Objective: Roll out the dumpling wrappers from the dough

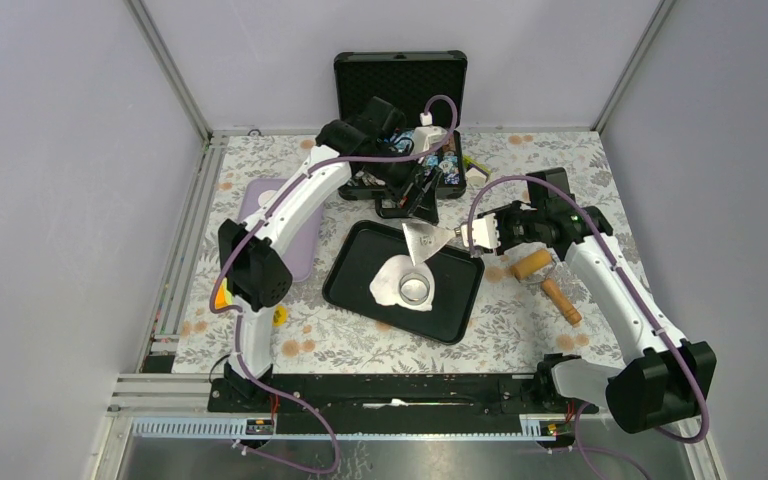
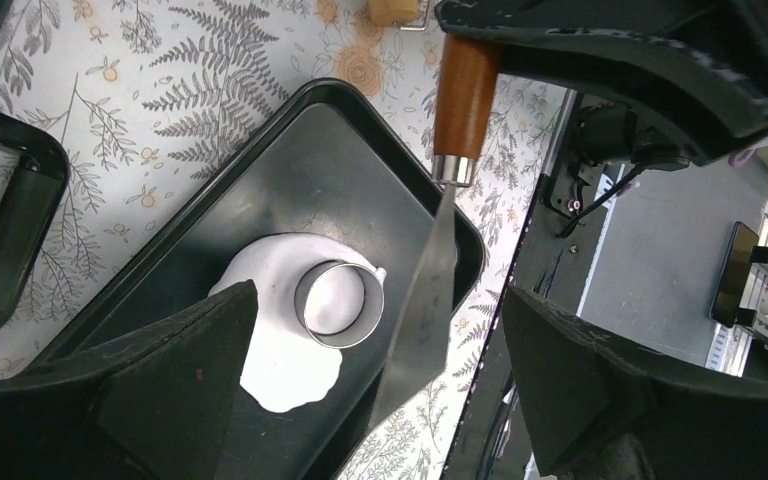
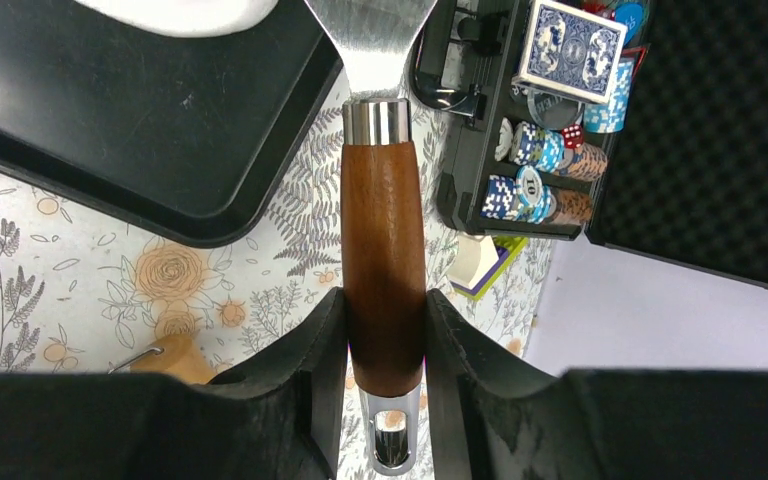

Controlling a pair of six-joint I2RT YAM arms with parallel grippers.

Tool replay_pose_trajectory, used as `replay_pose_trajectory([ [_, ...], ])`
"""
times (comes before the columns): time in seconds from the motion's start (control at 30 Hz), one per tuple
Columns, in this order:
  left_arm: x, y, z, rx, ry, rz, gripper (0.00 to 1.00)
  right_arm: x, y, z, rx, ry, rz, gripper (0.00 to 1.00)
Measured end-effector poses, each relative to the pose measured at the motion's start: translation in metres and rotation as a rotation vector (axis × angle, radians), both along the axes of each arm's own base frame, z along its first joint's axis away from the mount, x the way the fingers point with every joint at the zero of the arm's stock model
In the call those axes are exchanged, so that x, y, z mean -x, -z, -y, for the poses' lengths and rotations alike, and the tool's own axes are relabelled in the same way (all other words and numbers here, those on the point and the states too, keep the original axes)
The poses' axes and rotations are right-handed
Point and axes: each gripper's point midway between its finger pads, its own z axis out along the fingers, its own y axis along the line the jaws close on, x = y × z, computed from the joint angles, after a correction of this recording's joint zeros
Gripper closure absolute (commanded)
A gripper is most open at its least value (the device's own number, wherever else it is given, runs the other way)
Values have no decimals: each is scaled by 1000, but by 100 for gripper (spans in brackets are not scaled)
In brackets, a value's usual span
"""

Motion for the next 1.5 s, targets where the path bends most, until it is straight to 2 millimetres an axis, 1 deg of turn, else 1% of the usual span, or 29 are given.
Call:
replay_pose_trajectory([
  [0.13,0,11,-1,-20,0,-19,1,3,-1,-5,-30,-14,-13,100],
  [0.37,7,22,-4,-44,38,-40,19,5,-4,-10,-66,-12,-30,100],
  [0.43,11,26,-6,-56,57,-53,27,2,-5,-11,-76,1,-26,100],
  [0.47,14,28,-6,-62,68,-58,33,0,-6,-11,-81,7,-23,100],
  [0.5,17,30,-7,-68,77,-64,41,-1,-7,-11,-85,12,-18,100],
  [0.53,20,31,-7,-75,89,-68,52,-3,-8,-12,-89,16,-15,100],
  [0.63,28,35,-9,-91,123,-76,99,-7,-8,-14,-98,24,-14,100],
  [0.67,31,35,-9,-93,130,-83,100,-8,-8,-15,-98,25,-13,99],
  [0.7,37,34,-8,-83,146,-101,100,-10,-7,-15,-96,25,-7,84],
  [0.77,39,34,-9,-87,151,-107,100,-11,-5,-17,-99,35,-21,49],
  [0.8,39,34,-9,-89,150,-106,100,-11,-5,-17,-106,46,-29,35],
  [0.83,39,34,-9,-90,150,-102,100,-12,-5,-18,-134,76,-52,23],
  [0.87,37,35,-10,-96,145,-98,100,-15,-9,-21,-173,110,-67,13],
  [0.9,35,36,-11,-99,140,-93,100,-18,-14,-23,-215,147,-78,7],
  [0.93,32,37,-12,-99,134,-89,100,-22,-19,-26,-269,194,-98,3],
  [1.0,27,41,-14,-93,119,-81,100,-26,-32,-34,-402,288,-171,1],
  [1.07,23,43,-19,-87,95,-83,100,-25,-45,-42,-533,350,-270,1],
  [1.1,20,43,-24,-79,77,-84,100,-24,-51,-46,-587,369,-316,0],
  [1.17,13,37,-37,-41,29,-85,100,-24,-71,-52,-733,406,-424,0],
  [1.23,5,27,-51,12,-25,-79,100,-28,-91,-53,-882,443,-527,1],
  [1.27,3,20,-59,46,-51,-75,100,-33,-106,-51,-979,458,-586,1],
  [1.3,-1,12,-66,77,-76,-68,100,-37,-116,-50,-1048,463,-628,1],
  [1.33,-4,4,-72,109,-102,-56,100,-45,-129,-46,-1148,462,-684,2],
  [1.4,-10,-13,-81,165,-136,-21,100,-56,-140,-42,-1285,456,-807,2],
  [1.43,-10,-20,-82,187,-138,-7,100,-61,-143,-41,-1343,448,-874,2],
  [1.5,-6,-33,-77,235,-124,6,100,-71,-140,-42,-1427,428,-1037,3],
])
